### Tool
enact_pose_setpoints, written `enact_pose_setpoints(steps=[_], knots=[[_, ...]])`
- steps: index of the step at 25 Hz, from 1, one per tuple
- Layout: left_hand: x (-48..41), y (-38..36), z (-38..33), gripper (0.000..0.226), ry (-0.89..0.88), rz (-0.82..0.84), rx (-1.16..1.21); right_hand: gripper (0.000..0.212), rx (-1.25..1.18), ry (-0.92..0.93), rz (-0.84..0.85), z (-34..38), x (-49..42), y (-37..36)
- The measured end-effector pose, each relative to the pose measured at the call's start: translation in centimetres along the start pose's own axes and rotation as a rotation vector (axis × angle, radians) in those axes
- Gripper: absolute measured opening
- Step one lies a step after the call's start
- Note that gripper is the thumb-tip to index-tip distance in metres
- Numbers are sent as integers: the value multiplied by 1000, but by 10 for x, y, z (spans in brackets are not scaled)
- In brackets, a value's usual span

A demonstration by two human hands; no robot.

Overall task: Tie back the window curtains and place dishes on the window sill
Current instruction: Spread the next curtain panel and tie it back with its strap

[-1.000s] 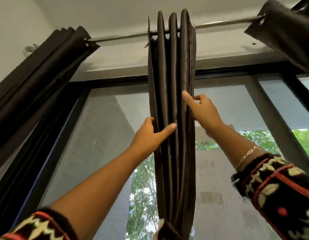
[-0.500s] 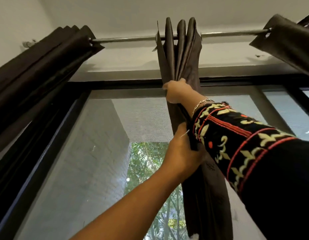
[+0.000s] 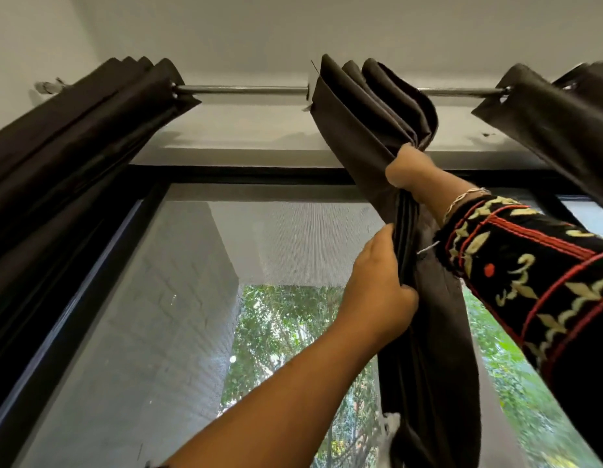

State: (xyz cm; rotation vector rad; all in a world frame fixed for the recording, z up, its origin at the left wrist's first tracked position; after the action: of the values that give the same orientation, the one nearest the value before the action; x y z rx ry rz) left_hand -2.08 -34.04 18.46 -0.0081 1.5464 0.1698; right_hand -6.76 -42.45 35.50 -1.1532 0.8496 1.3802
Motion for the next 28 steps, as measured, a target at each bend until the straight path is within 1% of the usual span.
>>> enact_pose_setpoints(steps=[2,3,6,12,14,18,19,21,24,28], knots=[[2,-3,-4,77,9,-7,20,49,29,60,31,13,7,2],[4,-3,-4,80,20,-24,25,49,48,107,63,22,12,-2],[12,10,3,81,19,-122,38,59,61,247,145,49,26,-26],[16,65,32,80,70,-155,-78,60,-3,328,219,100,41,-63],[21,80,42,78,72,-173,-96,60,-42,341,217,111,47,-71],[34,91,56,72,86,-163,-112,56,-130,310,84,98,58,-76],[37,89,58,70,98,-156,-116,59,-160,304,50,92,62,-76],[44,81,60,71,125,-146,-128,71,-206,301,12,79,73,-76],[53,70,61,73,175,-131,-162,85,-278,288,25,59,96,-75],[67,57,58,69,247,-124,-179,84,-345,237,69,27,129,-72]])
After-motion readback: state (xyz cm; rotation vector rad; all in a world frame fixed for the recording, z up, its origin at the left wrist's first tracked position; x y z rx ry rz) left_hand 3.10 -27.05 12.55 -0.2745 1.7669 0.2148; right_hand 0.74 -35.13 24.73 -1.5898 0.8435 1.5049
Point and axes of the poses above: each hand's wrist, its own x-axis away from the middle knuckle, its own y-axis out of the back of the hand, z = x × y, the point moved 3 cm from there along -x, towards the middle knuckle, and after that the axes turned 9 degrees about -z, right-handed, at the moved point
